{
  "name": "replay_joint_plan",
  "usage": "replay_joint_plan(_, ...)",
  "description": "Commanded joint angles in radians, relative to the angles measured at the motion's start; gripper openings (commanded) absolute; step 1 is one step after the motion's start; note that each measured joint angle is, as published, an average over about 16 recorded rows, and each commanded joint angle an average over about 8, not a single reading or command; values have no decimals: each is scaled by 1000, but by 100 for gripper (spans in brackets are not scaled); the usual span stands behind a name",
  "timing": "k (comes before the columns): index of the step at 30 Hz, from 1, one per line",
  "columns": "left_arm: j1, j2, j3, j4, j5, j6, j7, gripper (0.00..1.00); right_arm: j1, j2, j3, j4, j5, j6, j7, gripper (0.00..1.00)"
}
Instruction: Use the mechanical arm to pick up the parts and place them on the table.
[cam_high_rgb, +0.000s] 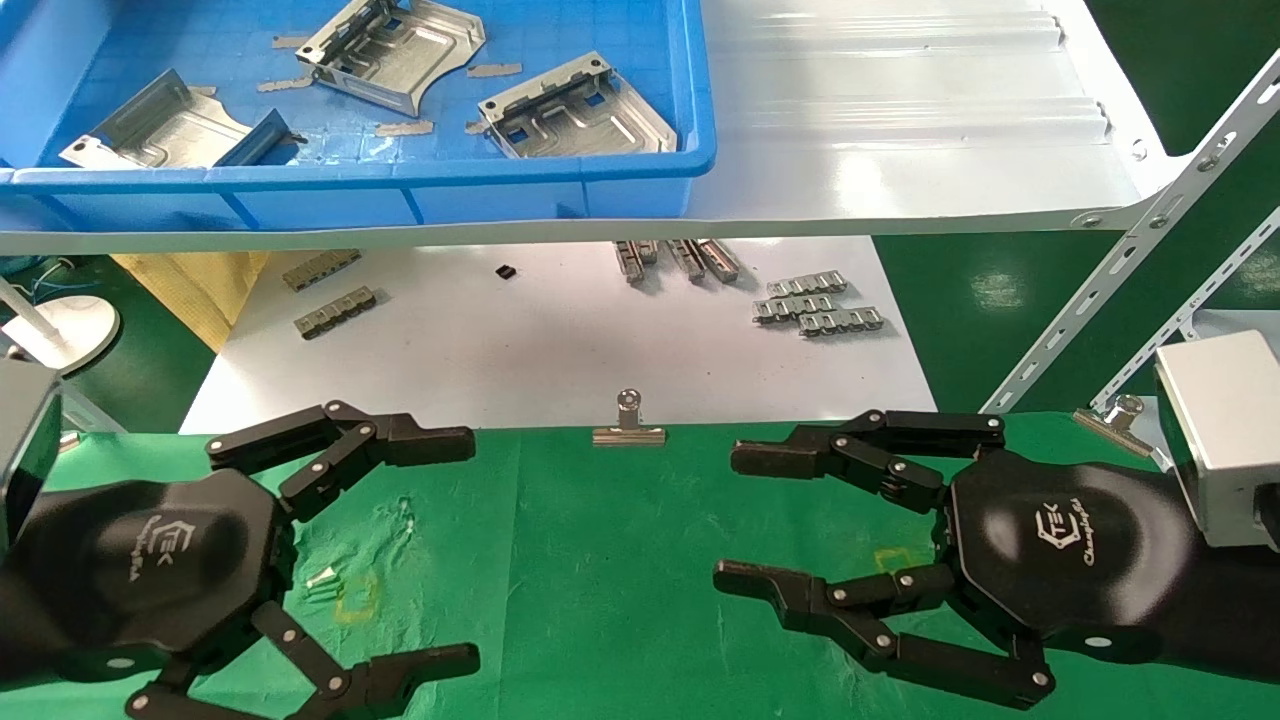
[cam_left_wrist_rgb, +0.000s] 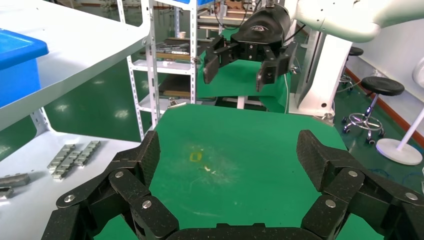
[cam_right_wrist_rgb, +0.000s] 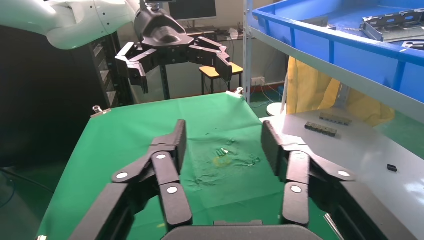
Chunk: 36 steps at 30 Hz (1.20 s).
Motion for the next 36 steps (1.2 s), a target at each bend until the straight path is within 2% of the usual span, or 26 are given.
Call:
replay_joint_plan(1,0,0,0,0,0,0,0,100,0,0,0,0,0,0,0,0)
replay_joint_plan(14,-2,0,0,-1,0,0,0,100,0,0,0,0,0,0,0,0)
replay_joint_plan(18,-48,5,-1,0,21,-9,3,100,0,0,0,0,0,0,0,0)
replay_joint_plan(21,-142,26,11,25,73,-29,-10,100,0,0,0,0,0,0,0,0)
replay_joint_plan(26,-390,112,70,164,227,-62,-29,100,0,0,0,0,0,0,0,0)
replay_joint_plan(31,-640,235,140,431,401,-104,13,100,0,0,0,0,0,0,0,0)
replay_joint_plan(36,-820,354,199,723,552,-234,49,100,0,0,0,0,0,0,0,0)
